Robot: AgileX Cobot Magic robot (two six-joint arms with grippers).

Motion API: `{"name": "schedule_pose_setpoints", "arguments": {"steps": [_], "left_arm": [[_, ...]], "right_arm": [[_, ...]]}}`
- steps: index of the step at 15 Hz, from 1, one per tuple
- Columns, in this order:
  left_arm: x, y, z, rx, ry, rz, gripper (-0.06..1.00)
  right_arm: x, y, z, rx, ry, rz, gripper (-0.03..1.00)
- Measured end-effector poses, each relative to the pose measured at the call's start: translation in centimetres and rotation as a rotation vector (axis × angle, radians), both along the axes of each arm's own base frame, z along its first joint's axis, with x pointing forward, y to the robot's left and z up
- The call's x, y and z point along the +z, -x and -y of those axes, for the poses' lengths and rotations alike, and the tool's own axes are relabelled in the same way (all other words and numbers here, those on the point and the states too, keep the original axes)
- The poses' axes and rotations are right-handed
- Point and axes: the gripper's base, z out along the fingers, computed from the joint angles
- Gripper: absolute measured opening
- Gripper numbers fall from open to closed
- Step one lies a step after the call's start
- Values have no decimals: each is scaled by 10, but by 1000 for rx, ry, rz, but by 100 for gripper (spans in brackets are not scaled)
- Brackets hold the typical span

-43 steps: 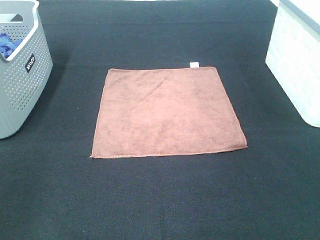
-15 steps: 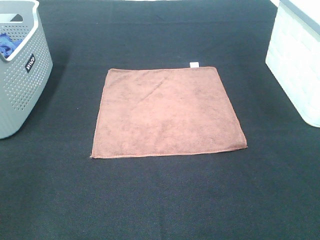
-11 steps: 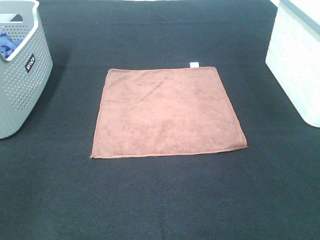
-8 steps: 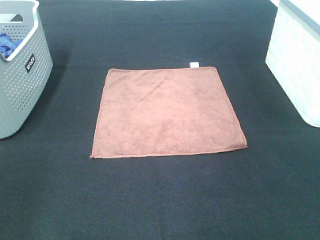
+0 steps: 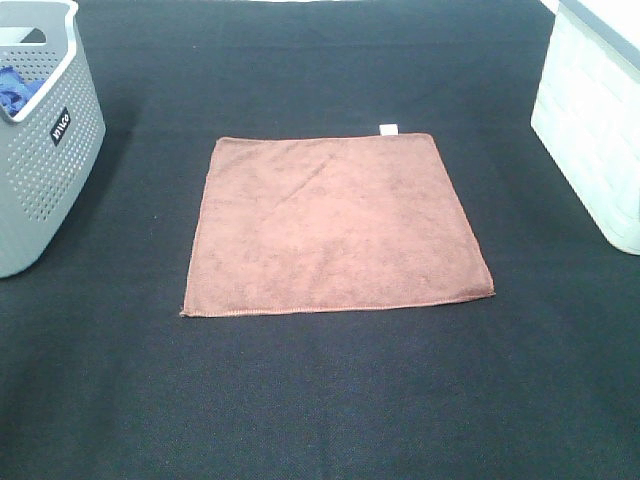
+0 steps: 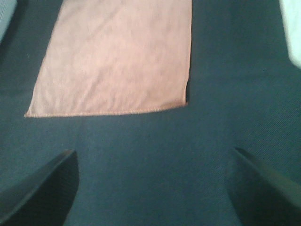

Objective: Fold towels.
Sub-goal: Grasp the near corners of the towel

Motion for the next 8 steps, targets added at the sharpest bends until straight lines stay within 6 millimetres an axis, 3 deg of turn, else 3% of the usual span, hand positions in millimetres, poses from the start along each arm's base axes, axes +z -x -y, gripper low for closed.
{"name": "schedule_pose_setpoints", "arguments": {"steps": [1, 2, 4, 5, 8], "left_arm": [[-12, -18, 3, -30, -2, -96, 73], [-12, -18, 3, -30, -2, -96, 73], [-39, -49, 9, -97, 10, -262, 73], [-61, -70, 14, -141, 39, -372, 73], [-99, -108, 22, -193, 123, -506, 73]], "right_arm": [[-7, -19, 0, -4, -12, -70, 79], [-7, -19, 0, -4, -12, -70, 79], [-29, -54, 0, 5, -6, -196, 77], [-50, -79, 0, 11, 7, -289, 76], [-79, -119, -1, 28, -5, -403, 75]]}}
